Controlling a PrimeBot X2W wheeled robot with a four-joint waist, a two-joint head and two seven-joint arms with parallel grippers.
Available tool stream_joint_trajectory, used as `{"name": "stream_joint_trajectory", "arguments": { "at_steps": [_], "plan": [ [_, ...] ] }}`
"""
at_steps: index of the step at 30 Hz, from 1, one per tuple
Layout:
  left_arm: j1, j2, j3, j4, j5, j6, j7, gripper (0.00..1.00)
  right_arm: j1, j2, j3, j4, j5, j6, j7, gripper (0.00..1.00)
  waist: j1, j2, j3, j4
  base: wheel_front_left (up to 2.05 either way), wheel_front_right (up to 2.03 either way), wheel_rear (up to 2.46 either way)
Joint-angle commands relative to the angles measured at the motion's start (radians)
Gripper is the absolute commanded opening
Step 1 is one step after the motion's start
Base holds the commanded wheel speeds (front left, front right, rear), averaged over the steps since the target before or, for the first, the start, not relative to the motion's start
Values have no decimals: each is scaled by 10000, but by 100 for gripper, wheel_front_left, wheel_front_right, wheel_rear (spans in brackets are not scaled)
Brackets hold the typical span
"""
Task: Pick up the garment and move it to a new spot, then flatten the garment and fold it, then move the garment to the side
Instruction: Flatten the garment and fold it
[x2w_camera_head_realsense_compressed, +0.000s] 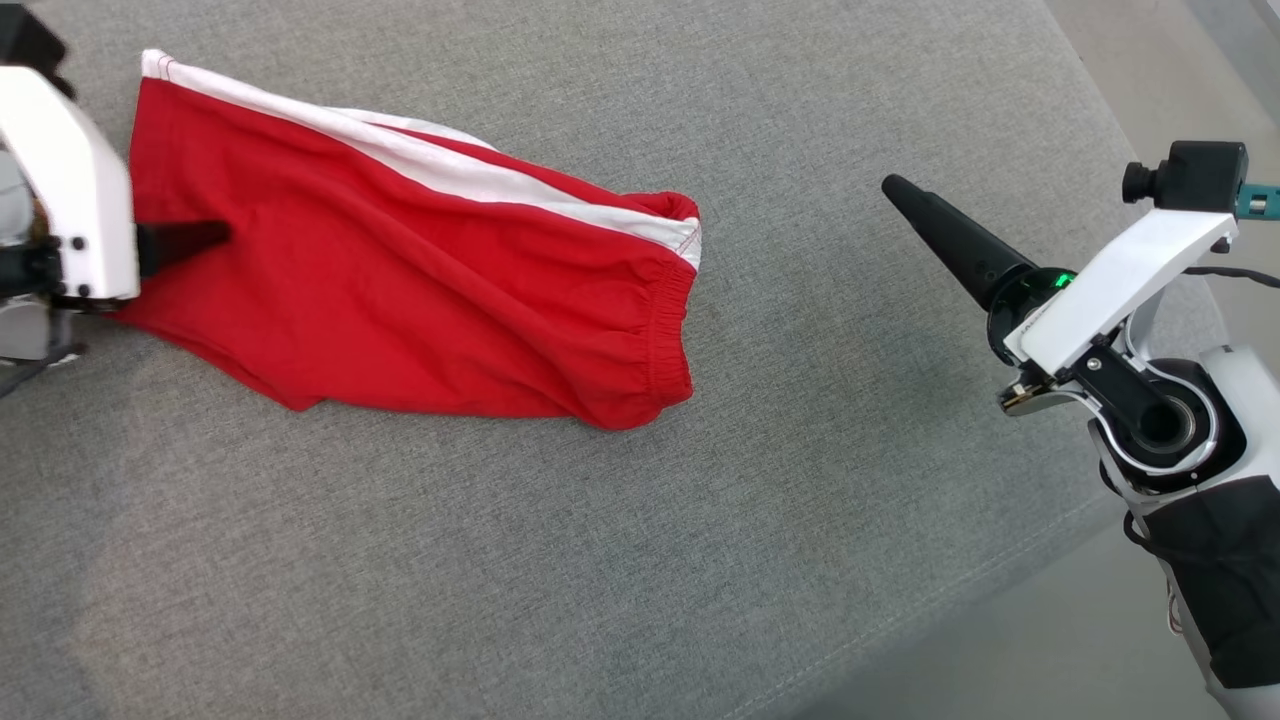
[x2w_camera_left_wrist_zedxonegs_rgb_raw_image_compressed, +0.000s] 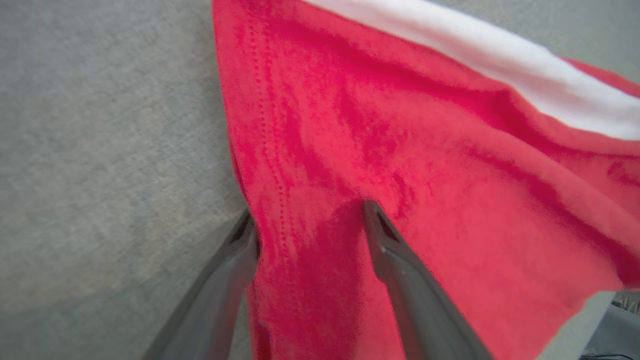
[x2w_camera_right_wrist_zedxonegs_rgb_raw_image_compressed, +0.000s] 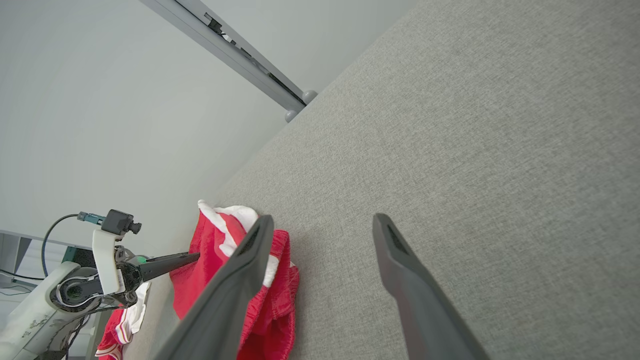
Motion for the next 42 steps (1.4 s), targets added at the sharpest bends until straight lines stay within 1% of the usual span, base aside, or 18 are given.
{"name": "stream_joint_trajectory", "arguments": {
  "at_steps": [1, 5, 6, 7, 8, 9, 13, 19, 23, 29, 33, 36, 37, 38, 39, 42],
  "plan": [
    [426, -275, -87, -324, -321, -26, 384, 100, 141, 16, -102, -66, -112, 3, 44, 100, 0, 0, -5, -12, 0, 0, 0],
    [281, -105, 74, -847, -669, -20, 700, 100, 286, 161, -290, -74, -291, 3, 122, 100, 0, 0, -25, -10, 0, 0, 0],
    [254, -69, 65, -903, -667, -20, 707, 82, 306, 222, -314, -87, -322, 3, 160, 100, 0, 0, -27, -10, 0, 0, 0],
    [221, -35, 30, -941, -593, -20, 704, 40, 324, 282, -343, -105, -380, 3, 181, 100, 0, 0, -27, -15, 0, 0, 0],
    [194, -8, -13, -927, -495, -20, 664, 10, 346, 329, -349, -118, -429, 3, 229, 100, 0, 0, -24, -18, 0, 0, 0],
    [188, 27, -65, -888, -417, -18, 656, 0, 367, 375, -363, -115, -484, 3, 272, 100, 0, 0, -22, -21, 0, 0, 0],
    [288, 25, -110, -803, -343, -18, 548, 0, 412, 497, -510, -92, -709, 3, 410, 100, 0, 0, -114, 58, 0, 0, 0],
    [679, -39, -210, -903, -425, -19, 429, 0, 588, 560, -730, -67, -944, 3, 561, 100, 0, 0, -680, 420, 0, 0, 0],
    [1220, -90, -315, -1317, -614, -19, 382, 0, 793, 670, -905, -13, -1086, 5, 715, 100, 0, 0, -1288, 854, 0, 0, 0],
    [2086, 78, -409, -1677, -893, -7, 260, 0, 1157, 865, -1190, 182, -1436, 3, 1051, 100, 0, 0, -2178, 1517, 0, 0, 0],
    [2793, 98, -495, -1786, -1002, 20, 109, 0, 1433, 1023, -1418, 271, -1547, 5, 1180, 100, 0, 0, -2612, 1767, 0, 0, 0],
    [3253, 79, -492, -1781, -1069, 15, -214, 0, 1655, 1115, -1594, 294, -1654, 5, 1272, 100, 0, 0, -2857, 1903, 0, 0, 0],
    [3385, 88, -510, -1739, -1019, 15, -320, 31, 1720, 1150, -1647, 299, -1667, 3, 1321, 100, 0, 0, -2925, 1929, 0, 0, 0],
    [3497, 101, -541, -1683, -950, 50, -385, 88, 1771, 1189, -1697, 295, -1701, 3, 1350, 100, 0, 0, -2987, 1956, 0, 0, 0],
    [3609, 95, -571, -1640, -867, 69, -442, 100, 1832, 1217, -1759, 286, -1727, 3, 1387, 100, 0, 0, -3055, 1988, 0, 0, 0],
    [3783, 62, -603, -1585, -765, 57, -597, 100, 2074, 1234, -1888, 277, -1878, 5, 1490, 100, 0, 0, -3298, 2118, 0, 0, 0]
  ]
}}
